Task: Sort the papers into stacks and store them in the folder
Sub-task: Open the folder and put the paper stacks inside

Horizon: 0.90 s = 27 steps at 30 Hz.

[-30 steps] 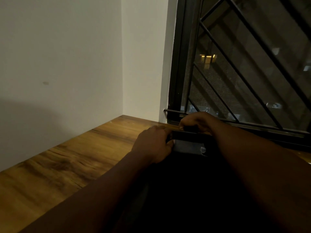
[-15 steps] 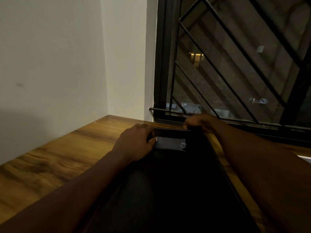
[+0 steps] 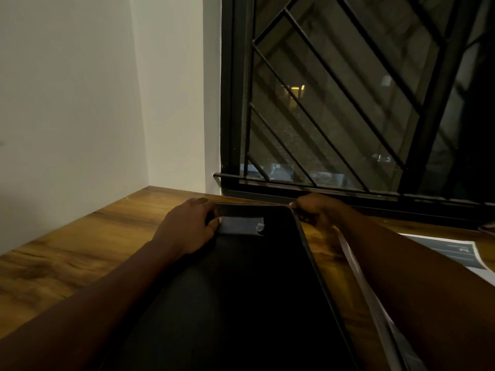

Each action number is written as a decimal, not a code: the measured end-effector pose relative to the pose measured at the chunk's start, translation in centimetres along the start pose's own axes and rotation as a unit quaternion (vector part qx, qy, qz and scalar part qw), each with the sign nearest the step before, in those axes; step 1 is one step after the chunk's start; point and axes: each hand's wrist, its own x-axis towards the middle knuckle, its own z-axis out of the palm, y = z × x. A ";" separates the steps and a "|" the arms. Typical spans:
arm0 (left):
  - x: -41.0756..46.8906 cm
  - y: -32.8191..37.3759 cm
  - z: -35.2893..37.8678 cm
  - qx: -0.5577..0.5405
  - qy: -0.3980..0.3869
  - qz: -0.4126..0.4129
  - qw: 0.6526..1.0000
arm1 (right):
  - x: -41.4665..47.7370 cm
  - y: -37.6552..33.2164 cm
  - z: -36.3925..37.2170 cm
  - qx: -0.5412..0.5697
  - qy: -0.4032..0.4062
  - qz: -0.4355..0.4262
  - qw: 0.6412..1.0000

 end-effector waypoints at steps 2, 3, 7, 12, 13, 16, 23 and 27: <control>-0.1 0.3 -0.2 0.000 -0.001 -0.002 1.000 | -1.0 1.2 -0.1 0.060 0.011 -0.010 0.998; -0.1 0.3 -0.2 -0.001 -0.001 -0.005 1.000 | -1.5 1.7 0.0 0.089 0.006 -0.016 0.996; -0.3 0.6 -0.4 0.015 -0.005 -0.006 1.000 | -4.0 3.4 0.5 0.082 -0.004 -0.064 0.995; -0.3 1.0 -0.7 0.040 -0.022 0.003 0.999 | -5.3 4.9 2.7 0.098 0.133 -0.108 0.980; -0.3 1.0 -0.8 0.046 -0.026 0.004 0.999 | -5.3 5.1 3.0 0.093 0.161 -0.110 0.976; -0.4 1.3 -0.9 0.061 -0.035 0.003 0.998 | -5.9 5.4 3.5 0.081 0.215 -0.110 0.967; -0.9 2.2 -1.6 0.079 -0.030 -0.034 0.996 | -10.7 6.3 3.3 0.112 0.164 -0.105 0.975; -1.2 2.5 -1.9 0.079 -0.036 -0.049 0.995 | -14.1 7.1 3.7 0.140 0.151 -0.098 0.974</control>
